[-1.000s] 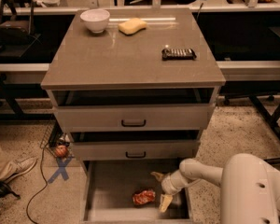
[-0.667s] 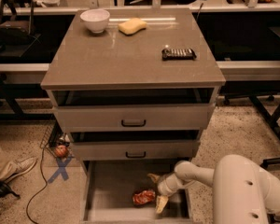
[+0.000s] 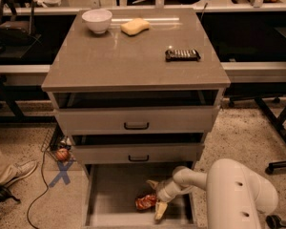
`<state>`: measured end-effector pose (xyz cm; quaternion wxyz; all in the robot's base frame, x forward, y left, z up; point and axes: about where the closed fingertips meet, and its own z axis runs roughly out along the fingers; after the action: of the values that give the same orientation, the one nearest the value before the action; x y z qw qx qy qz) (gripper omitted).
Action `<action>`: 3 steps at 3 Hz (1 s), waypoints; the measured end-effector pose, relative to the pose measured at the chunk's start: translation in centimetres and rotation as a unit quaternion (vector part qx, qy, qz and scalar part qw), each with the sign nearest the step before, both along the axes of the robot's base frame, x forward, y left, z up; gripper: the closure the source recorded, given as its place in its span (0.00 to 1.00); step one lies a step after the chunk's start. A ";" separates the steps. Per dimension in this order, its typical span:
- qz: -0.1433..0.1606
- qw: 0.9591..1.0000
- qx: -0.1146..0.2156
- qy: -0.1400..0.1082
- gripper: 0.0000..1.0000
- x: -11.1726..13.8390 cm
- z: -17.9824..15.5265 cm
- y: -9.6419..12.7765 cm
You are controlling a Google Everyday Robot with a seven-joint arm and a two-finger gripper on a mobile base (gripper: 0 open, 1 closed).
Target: Pick coke can from bottom drawer and place on counter
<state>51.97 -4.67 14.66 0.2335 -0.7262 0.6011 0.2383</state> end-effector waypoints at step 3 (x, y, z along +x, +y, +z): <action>0.007 1.000 0.021 0.019 0.73 -0.8 -1.6 0.5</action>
Offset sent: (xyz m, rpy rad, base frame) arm -0.0041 0.0083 -0.0323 -0.0111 0.0490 0.0153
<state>51.16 -4.18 13.05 0.2352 -0.7204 0.5957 0.2662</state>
